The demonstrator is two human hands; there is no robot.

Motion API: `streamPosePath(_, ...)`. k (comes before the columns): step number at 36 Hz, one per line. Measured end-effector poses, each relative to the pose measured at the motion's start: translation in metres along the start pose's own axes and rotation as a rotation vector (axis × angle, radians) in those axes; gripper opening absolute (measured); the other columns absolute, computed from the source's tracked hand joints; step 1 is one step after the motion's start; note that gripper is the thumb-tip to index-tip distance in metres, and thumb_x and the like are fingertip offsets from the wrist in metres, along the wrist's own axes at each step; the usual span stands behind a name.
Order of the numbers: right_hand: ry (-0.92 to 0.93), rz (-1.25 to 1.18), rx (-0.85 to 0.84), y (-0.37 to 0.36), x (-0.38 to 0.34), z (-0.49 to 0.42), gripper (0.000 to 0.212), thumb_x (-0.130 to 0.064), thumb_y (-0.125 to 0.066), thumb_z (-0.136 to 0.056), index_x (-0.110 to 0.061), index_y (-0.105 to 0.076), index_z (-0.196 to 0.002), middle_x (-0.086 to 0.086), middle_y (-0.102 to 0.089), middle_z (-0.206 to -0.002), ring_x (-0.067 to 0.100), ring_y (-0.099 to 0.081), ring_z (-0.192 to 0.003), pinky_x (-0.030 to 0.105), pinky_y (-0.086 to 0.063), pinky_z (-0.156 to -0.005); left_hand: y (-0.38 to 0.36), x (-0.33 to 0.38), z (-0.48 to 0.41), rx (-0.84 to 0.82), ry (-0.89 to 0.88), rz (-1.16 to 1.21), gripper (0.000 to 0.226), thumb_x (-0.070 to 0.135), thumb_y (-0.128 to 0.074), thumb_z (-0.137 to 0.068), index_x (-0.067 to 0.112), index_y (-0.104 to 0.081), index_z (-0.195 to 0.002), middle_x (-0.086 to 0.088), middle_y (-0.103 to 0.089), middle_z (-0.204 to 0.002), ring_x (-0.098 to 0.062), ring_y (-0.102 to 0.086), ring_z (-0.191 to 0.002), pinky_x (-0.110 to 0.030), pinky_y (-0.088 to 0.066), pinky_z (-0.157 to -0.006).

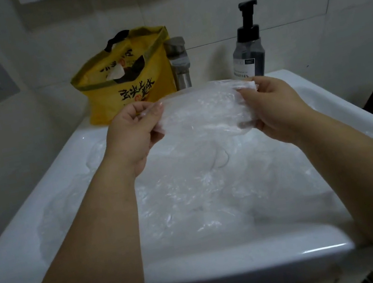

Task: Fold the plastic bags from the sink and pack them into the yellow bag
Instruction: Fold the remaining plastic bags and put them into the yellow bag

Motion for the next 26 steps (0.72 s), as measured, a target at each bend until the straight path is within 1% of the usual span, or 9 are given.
streamPosePath(3, -0.012, -0.012, -0.053, 0.000, 0.000, 0.000, 0.008, -0.013, -0.061, -0.091, -0.016, -0.065, -0.097, 0.004, -0.071, -0.093, 0.018, -0.069, -0.083, 0.027, -0.059, -0.067, 0.004, 0.001, -0.001, 0.031, 0.000, 0.002, 0.010, 0.016, -0.066, -0.089, 0.019, -0.059, -0.082, 0.006, -0.058, -0.063, -0.005, -0.054, -0.060, -0.016, -0.050, -0.054)
streamPosePath(7, -0.077, -0.133, -0.162, -0.006, 0.000, 0.003, 0.018, -0.009, -0.064, -0.086, -0.008, -0.064, -0.104, 0.002, -0.074, -0.090, 0.015, -0.072, -0.084, 0.022, -0.056, -0.067, 0.008, 0.000, -0.004, 0.066, 0.009, -0.040, 0.012, 0.014, -0.069, -0.088, 0.022, -0.061, -0.091, 0.004, -0.061, -0.093, -0.010, -0.059, -0.083, -0.018, -0.051, -0.062)
streamPosePath(9, -0.088, -0.158, -0.175, -0.007, 0.000, 0.003, 0.026, -0.009, -0.065, -0.084, -0.006, -0.063, -0.110, 0.005, -0.074, -0.097, 0.017, -0.072, -0.088, 0.023, -0.056, -0.070, 0.011, 0.000, -0.004, 0.106, 0.001, -0.055, 0.030, 0.022, -0.076, -0.082, 0.025, -0.058, -0.106, 0.005, -0.061, -0.112, -0.012, -0.060, -0.103, -0.025, -0.053, -0.077)
streamPosePath(11, -0.092, -0.146, -0.181, -0.007, 0.001, 0.002, 0.037, -0.007, -0.068, -0.081, -0.006, -0.060, -0.117, 0.008, -0.072, -0.105, 0.019, -0.071, -0.091, 0.025, -0.057, -0.074, 0.014, 0.005, -0.002, 0.151, -0.059, -0.137, 0.063, 0.042, -0.083, -0.068, 0.033, -0.050, -0.122, 0.006, -0.053, -0.130, -0.011, -0.053, -0.119, -0.029, -0.048, -0.093)
streamPosePath(14, -0.107, -0.102, -0.206, -0.008, 0.002, 0.003, 0.063, -0.009, -0.074, -0.065, -0.010, -0.056, -0.126, 0.013, -0.066, -0.115, 0.024, -0.070, -0.095, 0.031, -0.058, -0.081, 0.005, 0.018, 0.008, 0.120, -0.181, -0.350, 0.082, 0.050, -0.080, -0.069, 0.034, -0.042, -0.139, 0.009, -0.042, -0.142, -0.005, -0.040, -0.125, -0.022, -0.037, -0.096)
streamPosePath(17, -0.120, -0.105, -0.235, -0.012, 0.001, 0.004, 0.063, -0.003, -0.072, -0.068, -0.013, -0.054, -0.128, 0.013, -0.062, -0.116, 0.025, -0.070, -0.094, 0.032, -0.059, -0.080, -0.016, 0.014, 0.019, -0.126, -0.129, -0.515, 0.085, 0.052, -0.075, -0.056, 0.032, -0.050, -0.135, 0.016, -0.054, -0.125, -0.001, -0.050, -0.115, -0.015, -0.041, -0.084)
streamPosePath(20, -0.114, -0.128, -0.206, -0.011, 0.002, 0.003, 0.063, 0.004, -0.070, -0.076, -0.013, -0.051, -0.133, 0.010, -0.062, -0.114, 0.022, -0.071, -0.087, 0.033, -0.059, -0.079, -0.028, -0.001, 0.026, -0.349, 0.026, -0.642, 0.055, 0.038, -0.086, -0.059, 0.032, -0.065, -0.110, 0.020, -0.066, -0.099, 0.000, -0.062, -0.091, -0.015, -0.045, -0.071)
streamPosePath(23, -0.106, -0.254, -0.136, -0.010, 0.000, 0.000, 0.081, -0.005, -0.075, -0.066, -0.013, -0.044, -0.140, 0.012, -0.060, -0.122, 0.024, -0.071, -0.093, 0.036, -0.057, -0.081, -0.030, -0.009, 0.025, -0.368, 0.081, -0.675, 0.036, 0.027, -0.087, -0.065, 0.024, -0.070, -0.096, 0.010, -0.068, -0.081, -0.008, -0.064, -0.074, -0.020, -0.047, -0.061)
streamPosePath(26, -0.128, -0.401, -0.106, -0.010, 0.003, -0.003, 0.104, -0.032, -0.086, -0.060, -0.016, -0.031, -0.147, 0.013, -0.054, -0.133, 0.030, -0.064, -0.109, 0.043, -0.055, -0.086, -0.031, -0.012, 0.021, -0.333, 0.107, -0.568, 0.029, 0.022, -0.087, -0.066, 0.023, -0.071, -0.091, 0.006, -0.071, -0.085, -0.013, -0.067, -0.080, -0.026, -0.052, -0.067)
Point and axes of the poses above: each hand's wrist, its own z-axis away from the middle knuckle, its own y-axis out of the back of the hand, x = y × z, the point moved 6 cm from there along -z, towards the middle knuckle
